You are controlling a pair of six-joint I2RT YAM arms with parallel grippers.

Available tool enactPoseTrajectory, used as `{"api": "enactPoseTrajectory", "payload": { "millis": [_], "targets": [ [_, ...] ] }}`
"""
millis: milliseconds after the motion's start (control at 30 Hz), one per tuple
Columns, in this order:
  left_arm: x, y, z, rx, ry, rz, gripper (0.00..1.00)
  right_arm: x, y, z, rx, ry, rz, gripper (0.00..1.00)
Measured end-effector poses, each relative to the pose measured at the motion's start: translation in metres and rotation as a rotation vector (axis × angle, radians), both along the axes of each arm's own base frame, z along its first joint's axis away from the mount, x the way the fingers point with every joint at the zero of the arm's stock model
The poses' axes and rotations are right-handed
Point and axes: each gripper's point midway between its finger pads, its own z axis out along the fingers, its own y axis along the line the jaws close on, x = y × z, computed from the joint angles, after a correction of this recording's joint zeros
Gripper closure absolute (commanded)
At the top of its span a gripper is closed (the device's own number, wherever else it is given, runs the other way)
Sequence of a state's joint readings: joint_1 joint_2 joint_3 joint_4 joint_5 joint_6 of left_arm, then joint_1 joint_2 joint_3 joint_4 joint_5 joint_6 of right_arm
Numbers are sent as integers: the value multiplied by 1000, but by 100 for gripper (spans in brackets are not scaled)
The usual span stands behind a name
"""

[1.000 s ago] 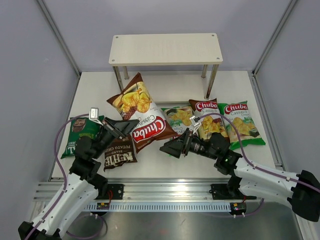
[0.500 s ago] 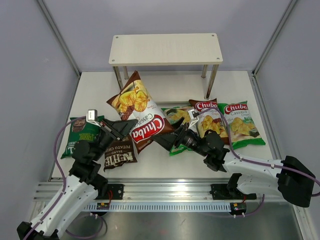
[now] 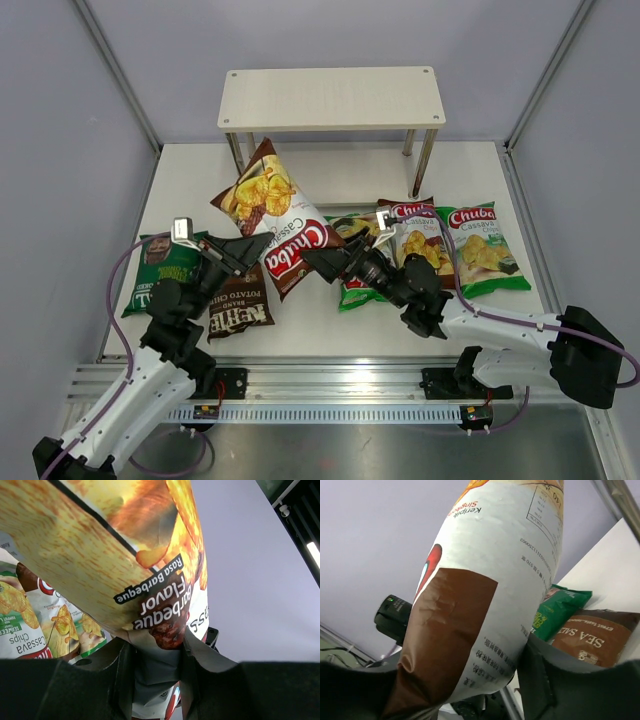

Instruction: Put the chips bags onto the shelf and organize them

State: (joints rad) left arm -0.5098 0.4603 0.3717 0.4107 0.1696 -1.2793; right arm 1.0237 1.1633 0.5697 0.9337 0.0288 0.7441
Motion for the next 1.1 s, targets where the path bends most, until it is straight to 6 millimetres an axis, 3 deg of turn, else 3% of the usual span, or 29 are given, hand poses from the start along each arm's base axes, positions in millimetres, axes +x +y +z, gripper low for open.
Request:
{"api": "enactPoseTrajectory", "payload": {
  "millis": [67, 133, 200, 333, 500, 633, 733, 867, 1000, 1100],
  "targets": [
    [1, 0, -1, 5, -2, 5, 64, 2, 1, 0, -14, -7, -10, 60],
    [1, 2, 0, 19, -15, 18, 44, 5, 1, -2, -35, -13, -23, 74],
    [2, 3, -1, 42, -20, 33, 34, 8, 2, -3, -54, -14, -34, 80],
    [2, 5, -5, 122, -19, 63, 3, 10, 3, -2, -64, -13, -40, 80],
    [7, 13, -23, 261, 31, 127, 1, 20, -3, -7, -109, 8, -66, 81],
    [7, 34, -40, 377, 75, 224, 1, 49, -29, 0, -110, 33, -139, 82],
    [3, 53, -42, 441, 77, 299, 1, 72, -53, 21, -78, 33, -214, 82],
    [-3, 71, -40, 523, 71, 363, 1, 86, -75, 55, -32, 21, -267, 80],
    [-8, 82, -40, 649, 69, 385, 1, 108, -104, 89, 28, 46, -330, 76],
    [-9, 87, -37, 767, 66, 377, 1, 135, -134, 111, 92, 85, -411, 77]
  ]
}}
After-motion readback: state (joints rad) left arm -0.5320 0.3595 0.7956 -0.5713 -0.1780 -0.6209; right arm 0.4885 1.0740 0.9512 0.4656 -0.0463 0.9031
